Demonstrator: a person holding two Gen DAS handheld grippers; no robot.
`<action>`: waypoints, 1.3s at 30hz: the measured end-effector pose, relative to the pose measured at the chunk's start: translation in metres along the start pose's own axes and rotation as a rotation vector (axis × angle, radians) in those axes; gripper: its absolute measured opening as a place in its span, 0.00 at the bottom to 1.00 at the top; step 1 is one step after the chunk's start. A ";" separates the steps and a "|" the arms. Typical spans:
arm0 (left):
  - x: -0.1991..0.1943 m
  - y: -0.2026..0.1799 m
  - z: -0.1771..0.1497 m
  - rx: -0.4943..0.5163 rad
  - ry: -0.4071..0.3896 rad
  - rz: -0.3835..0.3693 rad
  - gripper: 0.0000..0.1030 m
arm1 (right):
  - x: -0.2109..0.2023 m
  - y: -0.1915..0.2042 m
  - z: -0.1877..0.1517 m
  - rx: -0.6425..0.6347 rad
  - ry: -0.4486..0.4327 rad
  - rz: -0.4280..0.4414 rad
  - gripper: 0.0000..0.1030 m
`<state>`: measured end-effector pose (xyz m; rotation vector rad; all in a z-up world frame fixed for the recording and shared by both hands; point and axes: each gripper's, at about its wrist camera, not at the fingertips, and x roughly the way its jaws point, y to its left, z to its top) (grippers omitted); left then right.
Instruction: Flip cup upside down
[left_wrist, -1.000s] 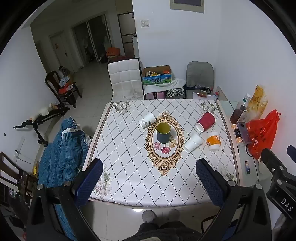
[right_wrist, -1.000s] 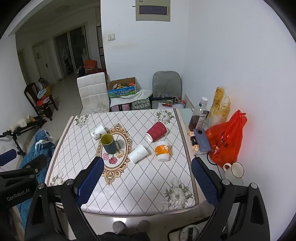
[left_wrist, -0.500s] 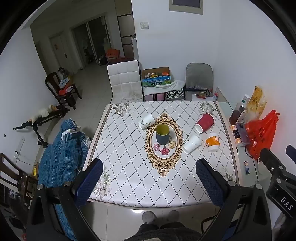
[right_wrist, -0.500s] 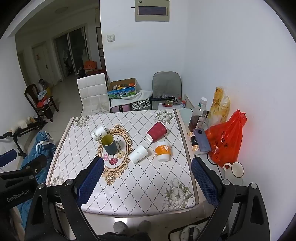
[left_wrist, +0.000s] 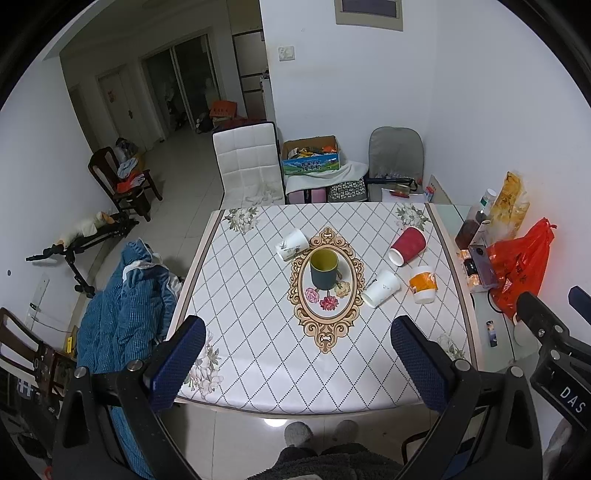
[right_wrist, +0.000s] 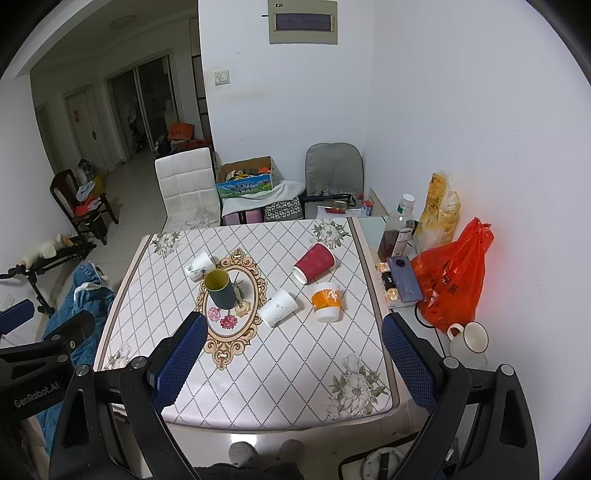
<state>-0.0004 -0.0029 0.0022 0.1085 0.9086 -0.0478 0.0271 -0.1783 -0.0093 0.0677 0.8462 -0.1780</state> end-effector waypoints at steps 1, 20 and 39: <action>0.000 0.000 0.000 0.000 -0.001 0.001 1.00 | -0.001 0.001 0.000 0.000 -0.001 -0.001 0.95; -0.005 -0.001 0.006 -0.002 -0.004 -0.001 1.00 | -0.004 0.000 0.003 0.003 -0.001 0.002 0.94; -0.013 -0.016 0.026 0.002 -0.005 -0.008 1.00 | -0.002 -0.004 -0.001 0.014 -0.001 0.006 0.94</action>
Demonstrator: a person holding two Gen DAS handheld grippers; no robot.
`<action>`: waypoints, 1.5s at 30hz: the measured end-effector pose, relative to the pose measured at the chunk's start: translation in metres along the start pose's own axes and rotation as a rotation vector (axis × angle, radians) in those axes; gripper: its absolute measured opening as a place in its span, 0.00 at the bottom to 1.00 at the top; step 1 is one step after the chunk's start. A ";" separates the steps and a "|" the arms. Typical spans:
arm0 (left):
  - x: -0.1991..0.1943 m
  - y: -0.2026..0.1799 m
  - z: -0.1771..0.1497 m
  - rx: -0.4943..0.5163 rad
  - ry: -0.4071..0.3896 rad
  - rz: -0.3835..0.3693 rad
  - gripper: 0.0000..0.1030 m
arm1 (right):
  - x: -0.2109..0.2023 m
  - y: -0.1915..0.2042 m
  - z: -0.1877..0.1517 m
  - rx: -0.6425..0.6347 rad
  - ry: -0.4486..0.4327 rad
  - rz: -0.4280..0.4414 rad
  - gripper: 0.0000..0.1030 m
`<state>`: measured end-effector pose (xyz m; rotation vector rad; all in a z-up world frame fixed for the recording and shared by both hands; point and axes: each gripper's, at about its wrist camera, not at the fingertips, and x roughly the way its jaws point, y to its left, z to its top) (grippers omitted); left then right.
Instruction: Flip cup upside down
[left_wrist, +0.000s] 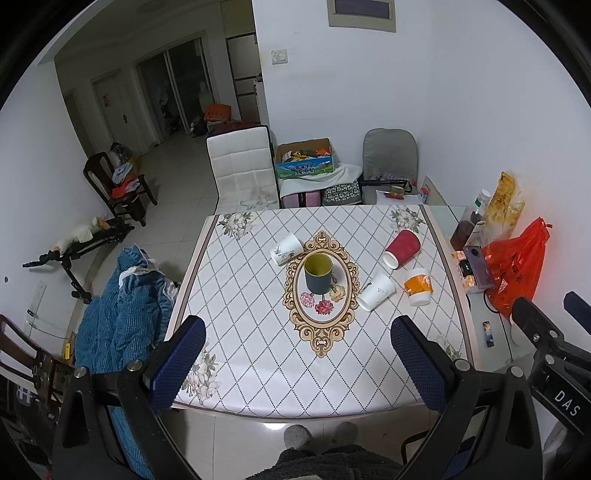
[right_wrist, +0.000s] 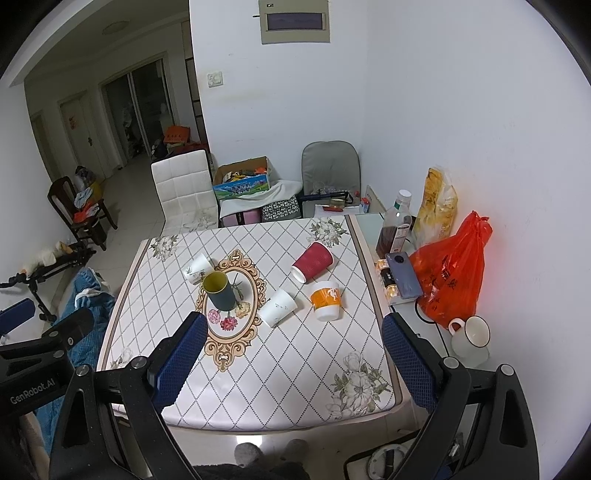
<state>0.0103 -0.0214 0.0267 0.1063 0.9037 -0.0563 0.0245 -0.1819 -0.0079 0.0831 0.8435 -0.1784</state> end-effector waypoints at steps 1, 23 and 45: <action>0.002 0.000 -0.001 0.000 -0.002 -0.001 1.00 | 0.000 0.000 0.000 -0.001 0.000 0.000 0.94; 0.005 0.000 -0.003 0.001 -0.010 0.000 1.00 | -0.003 -0.001 0.001 0.004 -0.006 0.008 0.94; 0.150 -0.068 -0.015 0.092 0.153 0.173 1.00 | 0.203 -0.069 -0.053 0.057 0.325 0.013 0.98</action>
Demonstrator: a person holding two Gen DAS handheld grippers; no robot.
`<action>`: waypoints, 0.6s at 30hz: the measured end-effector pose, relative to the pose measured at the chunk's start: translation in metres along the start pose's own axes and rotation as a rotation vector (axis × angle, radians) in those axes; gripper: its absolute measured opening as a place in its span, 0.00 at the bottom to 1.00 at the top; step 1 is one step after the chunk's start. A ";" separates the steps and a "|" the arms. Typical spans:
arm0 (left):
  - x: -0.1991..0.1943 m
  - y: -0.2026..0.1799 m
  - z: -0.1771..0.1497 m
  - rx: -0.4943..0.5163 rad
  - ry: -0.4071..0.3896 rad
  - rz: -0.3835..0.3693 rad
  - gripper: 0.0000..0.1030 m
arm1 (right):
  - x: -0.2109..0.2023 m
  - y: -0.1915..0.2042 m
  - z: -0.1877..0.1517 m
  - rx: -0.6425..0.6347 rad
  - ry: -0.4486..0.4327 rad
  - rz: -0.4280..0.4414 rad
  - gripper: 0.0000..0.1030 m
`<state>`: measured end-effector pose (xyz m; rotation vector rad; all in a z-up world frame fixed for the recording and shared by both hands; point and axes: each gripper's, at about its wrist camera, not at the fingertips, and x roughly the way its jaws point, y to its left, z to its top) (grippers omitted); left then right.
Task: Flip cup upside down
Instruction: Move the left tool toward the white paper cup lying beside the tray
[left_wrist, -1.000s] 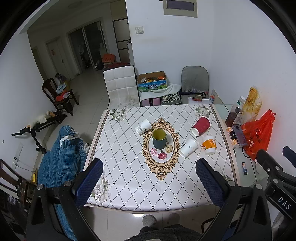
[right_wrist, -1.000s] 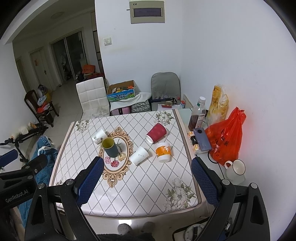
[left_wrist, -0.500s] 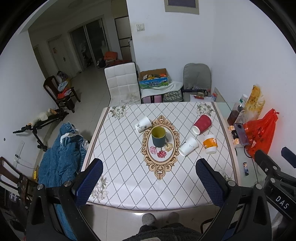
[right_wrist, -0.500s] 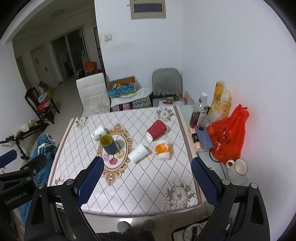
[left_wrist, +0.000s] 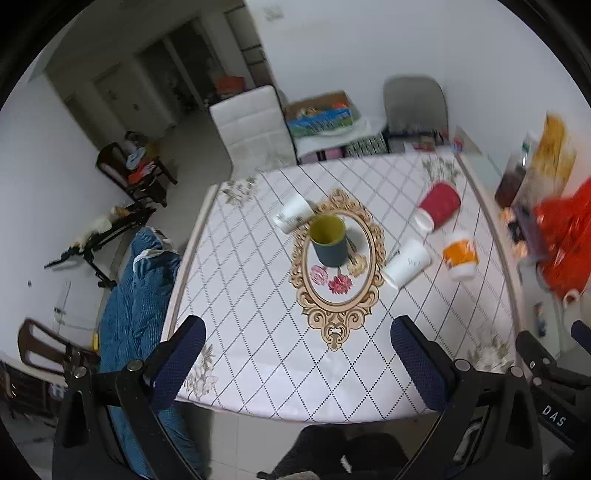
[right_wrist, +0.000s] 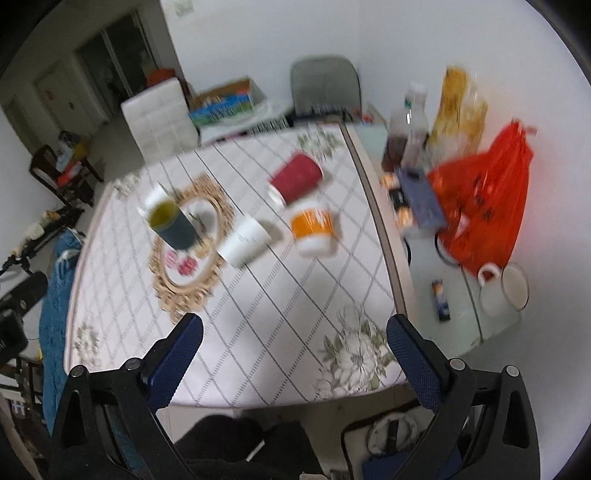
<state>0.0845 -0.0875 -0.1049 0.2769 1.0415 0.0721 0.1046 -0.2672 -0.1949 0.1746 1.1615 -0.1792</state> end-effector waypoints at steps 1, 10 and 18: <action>0.013 -0.010 0.002 0.032 0.013 0.011 1.00 | 0.013 -0.004 -0.002 0.006 0.013 -0.007 0.98; 0.110 -0.077 0.020 0.263 0.123 0.007 1.00 | 0.126 -0.031 -0.029 0.098 0.207 -0.062 0.98; 0.175 -0.109 0.046 0.360 0.196 -0.041 1.00 | 0.190 -0.027 -0.044 0.139 0.350 -0.099 0.98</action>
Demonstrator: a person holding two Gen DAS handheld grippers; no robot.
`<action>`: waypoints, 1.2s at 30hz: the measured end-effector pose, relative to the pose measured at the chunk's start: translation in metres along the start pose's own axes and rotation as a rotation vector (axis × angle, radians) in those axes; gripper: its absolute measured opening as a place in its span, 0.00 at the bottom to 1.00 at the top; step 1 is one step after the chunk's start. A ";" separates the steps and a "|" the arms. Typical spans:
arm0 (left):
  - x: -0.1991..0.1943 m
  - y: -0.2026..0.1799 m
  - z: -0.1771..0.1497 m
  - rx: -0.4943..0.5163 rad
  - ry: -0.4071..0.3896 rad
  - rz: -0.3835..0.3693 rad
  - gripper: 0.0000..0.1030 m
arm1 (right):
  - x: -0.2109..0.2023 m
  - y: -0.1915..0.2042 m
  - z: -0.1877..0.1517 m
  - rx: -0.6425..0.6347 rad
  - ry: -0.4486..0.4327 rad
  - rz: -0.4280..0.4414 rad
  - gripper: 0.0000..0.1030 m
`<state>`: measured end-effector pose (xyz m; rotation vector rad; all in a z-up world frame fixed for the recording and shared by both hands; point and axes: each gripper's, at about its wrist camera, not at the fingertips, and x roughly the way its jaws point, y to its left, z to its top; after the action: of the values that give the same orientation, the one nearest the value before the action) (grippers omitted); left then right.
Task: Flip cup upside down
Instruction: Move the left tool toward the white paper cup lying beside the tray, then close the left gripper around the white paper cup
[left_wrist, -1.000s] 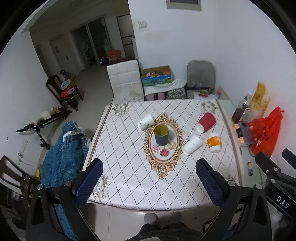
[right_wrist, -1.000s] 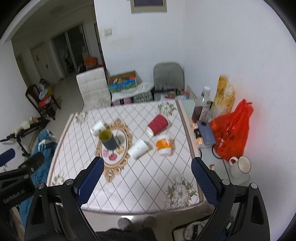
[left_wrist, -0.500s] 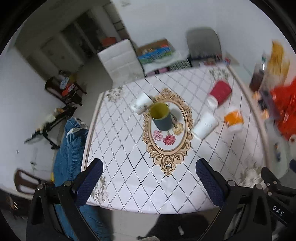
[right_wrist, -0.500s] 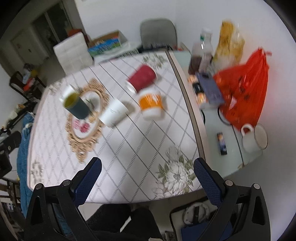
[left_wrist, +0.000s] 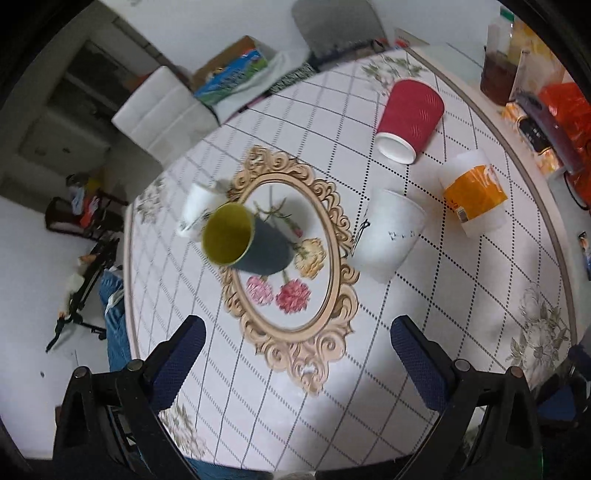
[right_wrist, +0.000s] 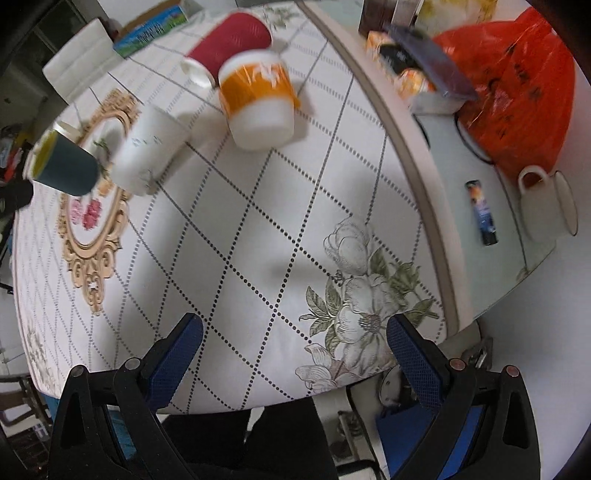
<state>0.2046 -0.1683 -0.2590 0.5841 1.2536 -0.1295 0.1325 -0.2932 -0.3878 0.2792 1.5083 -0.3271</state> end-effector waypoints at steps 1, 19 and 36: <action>0.006 -0.001 0.004 0.011 0.004 -0.006 1.00 | 0.004 0.002 0.001 0.002 0.012 -0.004 0.98; 0.083 -0.060 0.082 0.454 0.088 -0.148 0.99 | 0.061 0.004 0.024 0.067 0.152 -0.049 0.98; 0.129 -0.096 0.085 0.580 0.211 -0.198 0.79 | 0.069 0.000 0.045 0.070 0.159 -0.054 0.98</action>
<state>0.2804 -0.2626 -0.3944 0.9894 1.4836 -0.6250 0.1763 -0.3128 -0.4543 0.3269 1.6650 -0.4094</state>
